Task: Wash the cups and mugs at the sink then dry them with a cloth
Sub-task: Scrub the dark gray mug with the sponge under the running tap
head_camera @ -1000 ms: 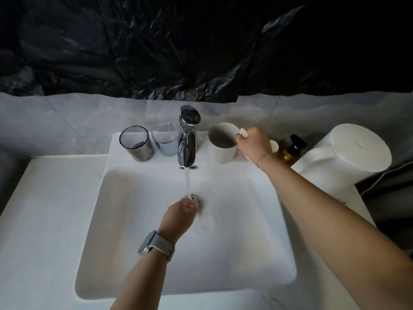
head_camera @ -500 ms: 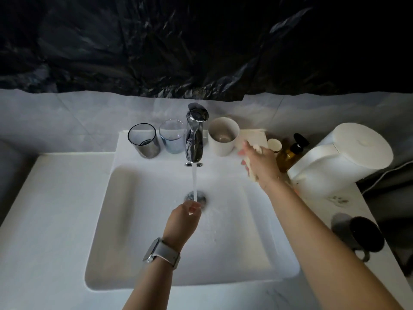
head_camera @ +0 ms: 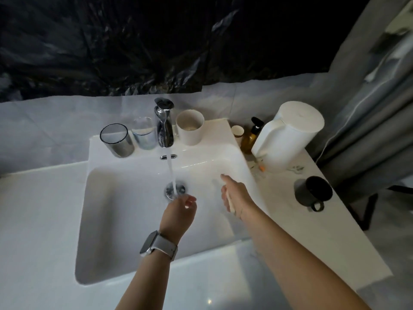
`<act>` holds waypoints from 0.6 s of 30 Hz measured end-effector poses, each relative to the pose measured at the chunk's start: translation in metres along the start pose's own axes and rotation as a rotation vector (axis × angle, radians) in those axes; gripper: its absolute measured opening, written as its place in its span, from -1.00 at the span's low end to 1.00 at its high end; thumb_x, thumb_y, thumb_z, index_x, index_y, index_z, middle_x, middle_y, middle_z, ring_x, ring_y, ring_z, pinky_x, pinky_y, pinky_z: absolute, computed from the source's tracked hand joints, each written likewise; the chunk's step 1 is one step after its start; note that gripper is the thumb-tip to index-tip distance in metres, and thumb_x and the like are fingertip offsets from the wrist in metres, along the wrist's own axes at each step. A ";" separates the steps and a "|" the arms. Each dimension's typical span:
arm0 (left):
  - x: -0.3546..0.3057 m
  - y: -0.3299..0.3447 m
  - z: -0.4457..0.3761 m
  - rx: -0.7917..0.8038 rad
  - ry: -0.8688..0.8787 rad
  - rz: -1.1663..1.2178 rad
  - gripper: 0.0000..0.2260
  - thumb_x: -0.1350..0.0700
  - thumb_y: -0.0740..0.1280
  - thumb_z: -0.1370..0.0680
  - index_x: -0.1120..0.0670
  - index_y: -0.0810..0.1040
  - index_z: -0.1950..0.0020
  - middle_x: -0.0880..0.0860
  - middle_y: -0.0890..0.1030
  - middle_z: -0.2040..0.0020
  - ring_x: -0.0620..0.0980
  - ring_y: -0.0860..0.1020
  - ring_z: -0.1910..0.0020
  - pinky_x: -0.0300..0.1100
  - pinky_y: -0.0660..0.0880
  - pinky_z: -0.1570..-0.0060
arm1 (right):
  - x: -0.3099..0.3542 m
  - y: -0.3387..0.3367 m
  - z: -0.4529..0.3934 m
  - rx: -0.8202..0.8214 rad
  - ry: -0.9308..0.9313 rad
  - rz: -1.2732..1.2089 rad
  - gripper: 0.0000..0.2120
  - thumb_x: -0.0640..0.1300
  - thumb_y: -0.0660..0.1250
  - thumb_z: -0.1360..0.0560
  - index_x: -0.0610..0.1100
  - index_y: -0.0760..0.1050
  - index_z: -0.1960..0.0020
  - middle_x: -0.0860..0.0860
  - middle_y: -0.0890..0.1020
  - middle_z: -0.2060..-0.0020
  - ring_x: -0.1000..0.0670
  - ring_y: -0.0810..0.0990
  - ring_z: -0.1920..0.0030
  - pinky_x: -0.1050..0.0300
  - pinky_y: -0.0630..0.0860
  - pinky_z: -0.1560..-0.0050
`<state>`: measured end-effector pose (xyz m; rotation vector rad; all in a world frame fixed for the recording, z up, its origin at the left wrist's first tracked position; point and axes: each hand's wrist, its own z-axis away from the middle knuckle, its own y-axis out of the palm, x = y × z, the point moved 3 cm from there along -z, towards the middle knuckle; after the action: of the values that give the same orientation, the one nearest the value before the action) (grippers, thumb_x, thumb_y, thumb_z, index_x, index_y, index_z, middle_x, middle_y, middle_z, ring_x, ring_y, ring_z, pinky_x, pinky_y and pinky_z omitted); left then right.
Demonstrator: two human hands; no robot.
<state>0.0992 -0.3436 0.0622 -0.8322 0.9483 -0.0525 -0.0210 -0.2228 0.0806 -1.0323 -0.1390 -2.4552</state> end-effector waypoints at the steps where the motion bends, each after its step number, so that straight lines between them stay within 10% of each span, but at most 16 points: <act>1: -0.006 0.005 0.001 0.009 0.016 -0.003 -0.81 0.14 0.26 -0.59 0.04 0.61 -0.14 -0.02 0.66 -0.06 -0.03 0.60 -0.08 -0.23 0.44 -0.10 | 0.000 -0.008 0.003 0.020 0.012 0.022 -0.45 0.28 0.20 -0.50 -0.11 0.33 0.47 -0.01 0.38 0.56 0.04 0.28 0.61 0.29 0.21 0.53; 18: -0.185 0.250 0.027 0.232 0.077 0.180 -0.90 0.14 0.36 -0.55 -0.04 0.60 0.00 -0.15 0.62 0.17 -0.17 0.57 0.24 -0.32 0.42 0.22 | -0.051 -0.341 -0.032 -0.233 0.049 -0.007 -0.44 0.16 0.02 -0.61 -0.24 0.57 0.16 -0.14 0.61 0.32 -0.09 0.49 0.29 0.16 0.35 0.27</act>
<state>-0.0691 -0.0820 0.0366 -0.5315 1.0641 -0.0382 -0.1677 0.0897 0.0519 -1.0656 0.1636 -2.5450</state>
